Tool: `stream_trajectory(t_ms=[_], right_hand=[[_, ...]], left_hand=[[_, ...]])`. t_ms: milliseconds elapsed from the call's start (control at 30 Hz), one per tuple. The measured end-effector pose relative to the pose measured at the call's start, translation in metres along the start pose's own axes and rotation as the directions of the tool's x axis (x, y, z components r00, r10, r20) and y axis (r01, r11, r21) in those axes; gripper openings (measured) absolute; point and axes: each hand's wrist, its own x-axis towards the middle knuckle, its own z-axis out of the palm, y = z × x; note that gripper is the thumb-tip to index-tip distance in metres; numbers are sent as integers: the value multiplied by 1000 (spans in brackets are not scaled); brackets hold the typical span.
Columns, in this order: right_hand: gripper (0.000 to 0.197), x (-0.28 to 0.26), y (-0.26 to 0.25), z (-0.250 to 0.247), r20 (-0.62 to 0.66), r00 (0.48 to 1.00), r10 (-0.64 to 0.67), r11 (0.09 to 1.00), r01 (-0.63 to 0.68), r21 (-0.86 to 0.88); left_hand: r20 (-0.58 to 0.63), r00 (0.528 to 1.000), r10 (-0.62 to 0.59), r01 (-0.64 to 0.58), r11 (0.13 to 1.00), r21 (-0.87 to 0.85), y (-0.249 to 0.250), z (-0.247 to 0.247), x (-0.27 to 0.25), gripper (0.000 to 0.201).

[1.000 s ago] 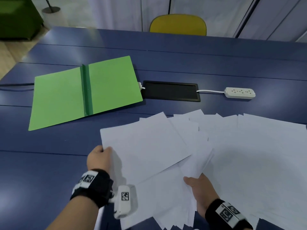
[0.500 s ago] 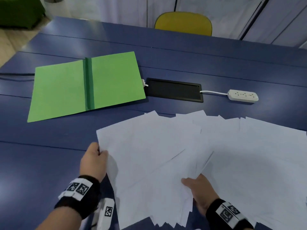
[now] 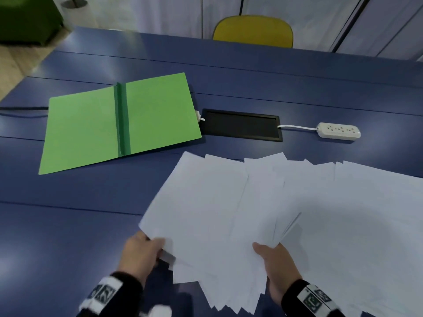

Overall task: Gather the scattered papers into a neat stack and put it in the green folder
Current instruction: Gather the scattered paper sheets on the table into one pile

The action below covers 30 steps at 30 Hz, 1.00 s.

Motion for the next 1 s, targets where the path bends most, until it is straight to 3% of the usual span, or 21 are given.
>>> stream_trajectory(t_ms=[67, 167, 233, 367, 467, 567, 633, 767, 900, 933, 1000], right_hand=[[37, 2, 6, -1, 9, 1000, 8, 1000, -8, -17], [40, 4, 5, -4, 29, 1000, 4, 998, -2, -60], [36, 5, -1, -7, 44, 999, 14, 997, -10, -80], [3, 5, -25, -2, 145, 989, 29, 995, -14, -99], [13, 8, -39, 15, 203, 979, 29, 997, -13, -77], [26, 15, -42, 30, 155, 987, -43, 991, 62, -121], [25, 13, -46, 28, 128, 990, -57, 990, 74, -124], [24, 1, -66, -26, 124, 989, -84, 996, 81, 31], [31, 13, -78, -128, 114, 992, -53, 979, 29, 202], [40, 18, -78, -150, 91, 995, -32, 979, 13, 205], [78, 29, -75, -180, 24, 1000, 10, 990, -13, 143]], left_hand=[[84, 996, -2, -7, 994, 110, -18, -6, -18, 14], [-97, 993, 64, -56, 995, 83, -19, -24, -6, 28], [-141, 982, 122, -107, 988, 112, -9, -28, 14, 30], [17, 960, 279, -264, 889, 374, 11, -4, 35, 11], [86, 954, 287, -296, 859, 419, 17, 19, 30, 32], [108, 943, 314, -331, 856, 398, 17, 32, 18, 19], [114, 937, 331, -348, 844, 408, 15, 29, 9, 36], [81, 935, 346, -354, 886, 301, 14, 19, -14, 44], [72, 969, 238, -247, 958, 147, 11, 31, -20, 19], [86, 977, 196, -204, 974, 102, 12, 39, -21, 17], [95, 986, 135, -141, 988, 63, 16, 60, -21, 14]])
